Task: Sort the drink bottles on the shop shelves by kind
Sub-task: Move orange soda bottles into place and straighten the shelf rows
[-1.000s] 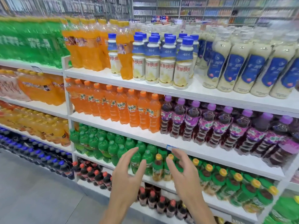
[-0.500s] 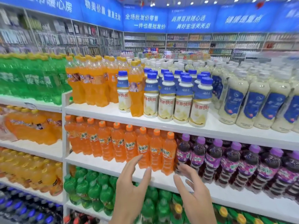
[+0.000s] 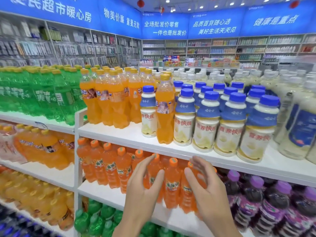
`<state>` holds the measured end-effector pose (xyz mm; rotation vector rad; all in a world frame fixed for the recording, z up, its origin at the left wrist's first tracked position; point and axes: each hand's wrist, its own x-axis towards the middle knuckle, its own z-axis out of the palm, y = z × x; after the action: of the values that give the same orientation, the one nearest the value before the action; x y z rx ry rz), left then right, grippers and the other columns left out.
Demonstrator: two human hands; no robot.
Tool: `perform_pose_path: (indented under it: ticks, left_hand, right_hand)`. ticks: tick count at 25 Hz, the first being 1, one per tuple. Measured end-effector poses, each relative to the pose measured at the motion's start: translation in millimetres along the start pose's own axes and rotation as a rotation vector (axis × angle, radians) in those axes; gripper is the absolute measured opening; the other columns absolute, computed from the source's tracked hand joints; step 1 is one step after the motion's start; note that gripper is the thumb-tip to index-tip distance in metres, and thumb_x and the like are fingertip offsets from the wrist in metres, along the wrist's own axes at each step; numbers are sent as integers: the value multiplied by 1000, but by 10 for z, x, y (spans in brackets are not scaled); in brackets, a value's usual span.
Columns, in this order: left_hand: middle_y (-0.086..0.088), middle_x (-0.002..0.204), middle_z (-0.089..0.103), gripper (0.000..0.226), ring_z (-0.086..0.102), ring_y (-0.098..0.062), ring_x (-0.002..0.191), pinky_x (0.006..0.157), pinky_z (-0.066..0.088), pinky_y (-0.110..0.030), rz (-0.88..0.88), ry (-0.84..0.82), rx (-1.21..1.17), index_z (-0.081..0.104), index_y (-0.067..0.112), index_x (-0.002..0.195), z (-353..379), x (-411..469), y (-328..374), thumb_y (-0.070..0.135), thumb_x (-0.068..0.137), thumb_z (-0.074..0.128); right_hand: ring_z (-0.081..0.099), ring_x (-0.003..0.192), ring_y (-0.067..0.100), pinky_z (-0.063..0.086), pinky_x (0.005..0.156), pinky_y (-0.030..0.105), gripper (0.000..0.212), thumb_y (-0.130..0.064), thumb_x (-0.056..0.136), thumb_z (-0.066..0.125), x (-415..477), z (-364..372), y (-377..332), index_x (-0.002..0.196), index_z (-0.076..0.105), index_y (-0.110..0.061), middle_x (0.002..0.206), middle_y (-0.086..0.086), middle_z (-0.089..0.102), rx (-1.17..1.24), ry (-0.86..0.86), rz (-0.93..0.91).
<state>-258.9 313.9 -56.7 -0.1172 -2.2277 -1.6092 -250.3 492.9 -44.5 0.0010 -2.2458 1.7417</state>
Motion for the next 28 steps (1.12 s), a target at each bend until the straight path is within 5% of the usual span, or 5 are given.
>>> perform_pose_path:
  ticks: [3, 7, 14, 23, 28]
  left_hand:
    - [39, 136, 54, 42, 48, 12, 130, 109, 44, -26, 12, -10, -25, 56, 53, 135, -72, 287, -131, 49, 94, 68]
    - [39, 132, 56, 44, 49, 12, 129, 107, 43, -25, 51, -40, -63, 59, 50, 132, -246, 675, -251, 57, 90, 68]
    - [41, 130, 57, 40, 52, 18, 122, 96, 45, -7, 98, -151, -215, 58, 48, 130, -682, 1397, -392, 33, 95, 70]
    - [30, 133, 58, 44, 51, 13, 126, 113, 45, -28, 158, -241, -286, 56, 35, 139, -748, 1928, -379, 30, 97, 70]
    - [18, 142, 57, 49, 51, 3, 132, 113, 44, -26, 174, -224, -269, 54, 31, 144, -744, 2056, -408, 32, 97, 69]
  right_hand:
    - [55, 122, -8, 45, 105, 27, 58, -69, 77, 60, 200, 167, -125, 130, 57, -46, 128, -32, 60, -20, 45, -6]
    - [51, 120, -17, 46, 107, 29, 42, -49, 91, 67, 402, 502, -278, 131, 56, -45, 129, -34, 59, -8, 124, -9]
    - [49, 126, -8, 44, 105, 30, 48, -50, 92, 67, 744, 1160, -667, 136, 48, -47, 132, -31, 53, -98, 332, -81]
    - [45, 136, 15, 39, 102, 26, 74, -45, 92, 70, 1225, 1603, -833, 152, 34, -19, 146, -4, 45, -384, 678, -148]
    - [47, 132, 25, 48, 98, 38, 83, -48, 88, 74, 1388, 1675, -815, 151, 35, -9, 142, 7, 44, -577, 785, -131]
